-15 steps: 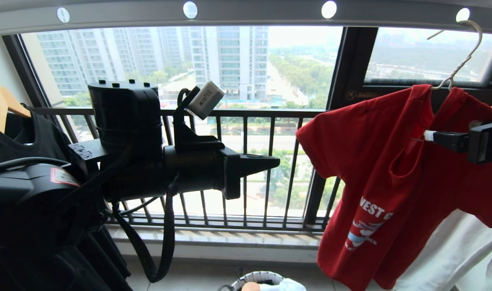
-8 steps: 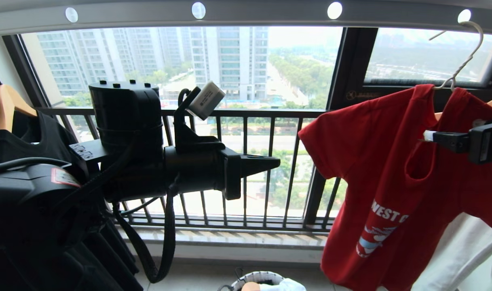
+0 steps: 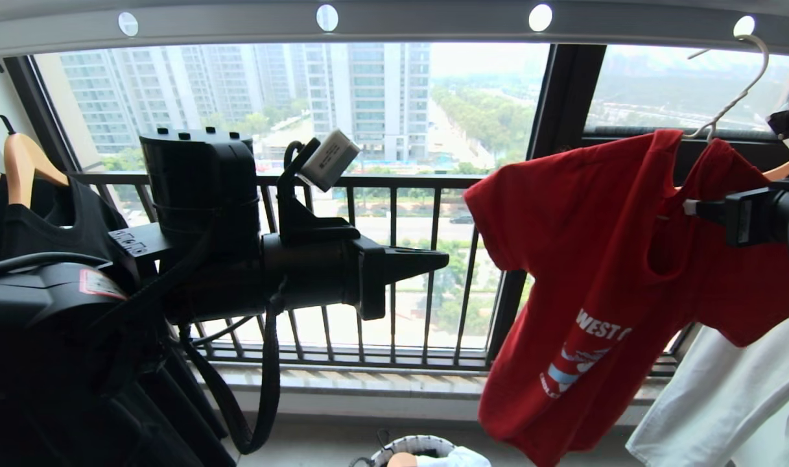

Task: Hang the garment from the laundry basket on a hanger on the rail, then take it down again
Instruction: Take the clothes off the clothes rack

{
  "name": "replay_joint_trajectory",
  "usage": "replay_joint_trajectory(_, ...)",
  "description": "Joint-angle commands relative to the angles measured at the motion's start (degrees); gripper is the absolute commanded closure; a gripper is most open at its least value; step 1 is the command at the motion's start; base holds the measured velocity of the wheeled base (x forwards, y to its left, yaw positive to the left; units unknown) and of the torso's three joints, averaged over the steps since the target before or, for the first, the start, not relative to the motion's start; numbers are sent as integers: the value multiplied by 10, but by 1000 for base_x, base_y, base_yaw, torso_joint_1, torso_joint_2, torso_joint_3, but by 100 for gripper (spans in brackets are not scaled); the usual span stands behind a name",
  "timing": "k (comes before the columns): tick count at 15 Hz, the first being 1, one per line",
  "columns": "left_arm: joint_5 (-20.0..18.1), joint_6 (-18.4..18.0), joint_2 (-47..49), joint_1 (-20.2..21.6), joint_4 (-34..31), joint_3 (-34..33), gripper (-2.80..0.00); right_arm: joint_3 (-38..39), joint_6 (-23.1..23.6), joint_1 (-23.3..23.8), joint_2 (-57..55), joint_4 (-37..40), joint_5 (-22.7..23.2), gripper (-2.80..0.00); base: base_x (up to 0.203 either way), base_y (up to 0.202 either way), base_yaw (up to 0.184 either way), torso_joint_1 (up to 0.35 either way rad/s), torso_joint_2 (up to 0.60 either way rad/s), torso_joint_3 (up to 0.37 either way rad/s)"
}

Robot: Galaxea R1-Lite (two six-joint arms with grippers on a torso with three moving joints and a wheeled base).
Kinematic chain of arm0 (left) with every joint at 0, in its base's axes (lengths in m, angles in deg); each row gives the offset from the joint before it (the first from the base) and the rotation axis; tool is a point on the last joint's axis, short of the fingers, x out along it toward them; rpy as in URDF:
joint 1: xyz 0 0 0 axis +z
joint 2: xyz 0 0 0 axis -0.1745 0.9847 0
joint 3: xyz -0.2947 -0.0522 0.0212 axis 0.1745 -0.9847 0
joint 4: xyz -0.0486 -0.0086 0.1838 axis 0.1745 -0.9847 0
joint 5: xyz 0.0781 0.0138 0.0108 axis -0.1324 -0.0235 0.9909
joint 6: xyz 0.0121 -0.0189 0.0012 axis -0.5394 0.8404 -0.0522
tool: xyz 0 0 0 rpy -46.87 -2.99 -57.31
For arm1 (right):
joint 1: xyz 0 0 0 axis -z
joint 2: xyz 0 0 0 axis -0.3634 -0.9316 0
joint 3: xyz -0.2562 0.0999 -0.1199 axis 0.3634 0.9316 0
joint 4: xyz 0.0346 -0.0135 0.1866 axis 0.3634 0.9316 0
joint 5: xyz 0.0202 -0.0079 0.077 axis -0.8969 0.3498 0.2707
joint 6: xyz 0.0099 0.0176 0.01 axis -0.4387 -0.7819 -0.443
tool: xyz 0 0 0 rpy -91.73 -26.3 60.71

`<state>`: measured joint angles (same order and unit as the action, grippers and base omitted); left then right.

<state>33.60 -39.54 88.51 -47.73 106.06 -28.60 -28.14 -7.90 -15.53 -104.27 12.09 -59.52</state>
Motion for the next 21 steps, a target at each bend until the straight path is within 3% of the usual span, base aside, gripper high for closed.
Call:
replay_joint_trajectory(1, -2, 1, -2, 0, 2, 0, 0, -2, 0, -1, -13, 0, 0, 0, 0, 0, 0, 0, 0, 0)
replay_joint_trajectory(8, -2, 1, -3, 0, 2, 0, 0, 10, -5, 12, -10, 0, -32, 0, 0, 0, 0, 0, 0, 0)
replay_joint_trajectory(15, -2, 1, -3, -1, 2, 0, 0, 34, -10, 76, 10, 0, -30, 0, 0, 0, 0, 0, 0, 0)
replay_joint_trajectory(21, -2, 1, -2, -1, 2, 0, 0, 37, -7, 78, 20, 0, -22, 0, 0, 0, 0, 0, 0, 0)
